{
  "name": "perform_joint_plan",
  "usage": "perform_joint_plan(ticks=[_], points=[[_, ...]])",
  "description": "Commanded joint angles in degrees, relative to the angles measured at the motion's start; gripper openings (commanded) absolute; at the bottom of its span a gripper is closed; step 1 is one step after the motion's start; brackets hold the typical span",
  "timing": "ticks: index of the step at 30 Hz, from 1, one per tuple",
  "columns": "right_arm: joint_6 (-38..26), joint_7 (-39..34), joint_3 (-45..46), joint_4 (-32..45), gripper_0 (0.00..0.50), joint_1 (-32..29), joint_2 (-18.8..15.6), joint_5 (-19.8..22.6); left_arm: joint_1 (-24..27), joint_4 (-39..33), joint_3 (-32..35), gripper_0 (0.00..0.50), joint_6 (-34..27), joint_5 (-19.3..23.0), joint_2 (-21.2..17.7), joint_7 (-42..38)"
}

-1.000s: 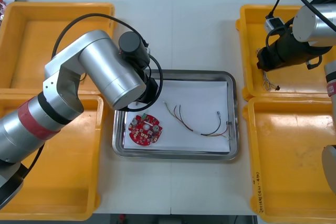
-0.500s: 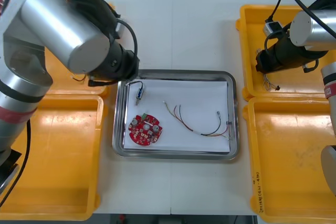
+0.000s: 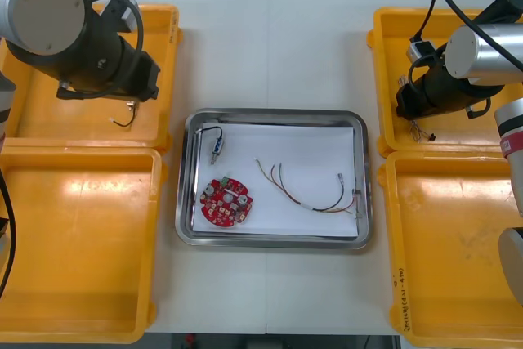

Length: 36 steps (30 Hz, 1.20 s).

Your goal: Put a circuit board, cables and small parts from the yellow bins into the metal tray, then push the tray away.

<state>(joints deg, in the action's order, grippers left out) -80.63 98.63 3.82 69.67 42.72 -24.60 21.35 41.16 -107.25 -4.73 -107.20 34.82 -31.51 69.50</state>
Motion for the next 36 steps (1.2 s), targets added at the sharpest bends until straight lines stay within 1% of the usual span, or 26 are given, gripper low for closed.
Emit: perform_joint_plan(ticks=[1, 5, 6, 7, 8, 10, 11, 12, 13, 14, 18, 23, 28, 33, 34, 36], points=[[0.5, -2.6, -1.5, 0.2, 0.500, -0.4, 0.5, 0.1, 3.1, 4.1, 2.6, 0.500, -0.5, -1.0, -2.1, 4.1], [0.5, -2.6, -1.6, 0.2, 0.500, -0.8, 0.5, 0.1, 4.5, 8.3, 3.4, 0.500, 1.5, -1.6, -2.1, 7.3], [0.5, -2.6, -1.6, 0.2, 0.491, -0.8, 0.5, 0.1, 4.7, 8.8, 3.6, 0.500, 1.8, -1.6, -2.1, 7.8], [0.4, -2.6, -1.6, 0.2, 0.410, -0.8, 0.5, 0.1, 5.0, 10.0, 3.8, 0.500, 2.6, -1.6, -2.1, 8.6], [0.1, -2.6, -1.5, 0.2, 0.248, -0.8, 0.5, 0.0, 5.3, 11.4, 3.9, 0.500, 3.5, -1.6, -2.1, 9.6], [-0.4, -2.6, -1.6, 0.2, 0.083, -0.8, 0.5, -0.1, 5.9, 13.6, 3.9, 0.500, 4.8, -1.7, -2.1, 10.9], [-0.7, -2.6, -1.5, 0.2, 0.048, -0.8, 0.5, -0.2, 6.3, 15.1, 3.9, 0.500, 5.6, -1.9, -2.1, 11.8], [-0.7, -2.6, -1.5, 0.2, 0.036, -0.8, 0.5, -0.2, 6.5, 15.8, 3.9, 0.500, 6.0, -1.9, -2.1, 12.2], [-0.8, -2.6, -1.5, 0.3, 0.012, -0.8, 0.4, -0.2, 6.7, 17.3, 3.9, 0.500, 6.8, -1.9, -2.1, 12.9], [-0.8, -2.6, -1.5, 0.2, 0.000, -0.8, 0.3, -0.3, 7.1, 18.5, 3.9, 0.500, 7.4, -1.9, -2.1, 13.1], [-0.8, -2.5, -1.2, 0.4, 0.000, -0.7, 0.2, -0.3, 7.9, 22.3, 3.4, 0.500, 9.9, -2.2, -2.1, 13.8], [-2.3, -1.9, 0.0, 2.9, 0.000, -0.7, -0.9, -0.5, 8.5, 28.3, 1.7, 0.500, 15.3, -2.0, -2.1, 15.0], [-8.8, -1.6, 1.9, 8.0, 0.000, -0.7, -2.2, -1.8, 8.5, 32.0, 0.0, 0.500, 19.0, -1.9, -2.1, 15.8], [-17.2, -1.0, 5.4, 14.3, 0.000, -0.6, -3.4, -1.9, 8.5, 35.9, -0.9, 0.500, 22.4, -1.6, -1.4, 16.5], [-18.1, -1.0, 5.9, 15.1, 0.000, -0.7, -3.7, -1.9, 8.5, 36.1, -1.0, 0.500, 22.7, -1.6, -1.4, 16.5], [-21.8, -0.7, 7.3, 18.0, 0.000, -0.7, -4.1, -1.6, 8.5, 36.9, -1.7, 0.500, 24.2, -1.8, -1.1, 16.5]])
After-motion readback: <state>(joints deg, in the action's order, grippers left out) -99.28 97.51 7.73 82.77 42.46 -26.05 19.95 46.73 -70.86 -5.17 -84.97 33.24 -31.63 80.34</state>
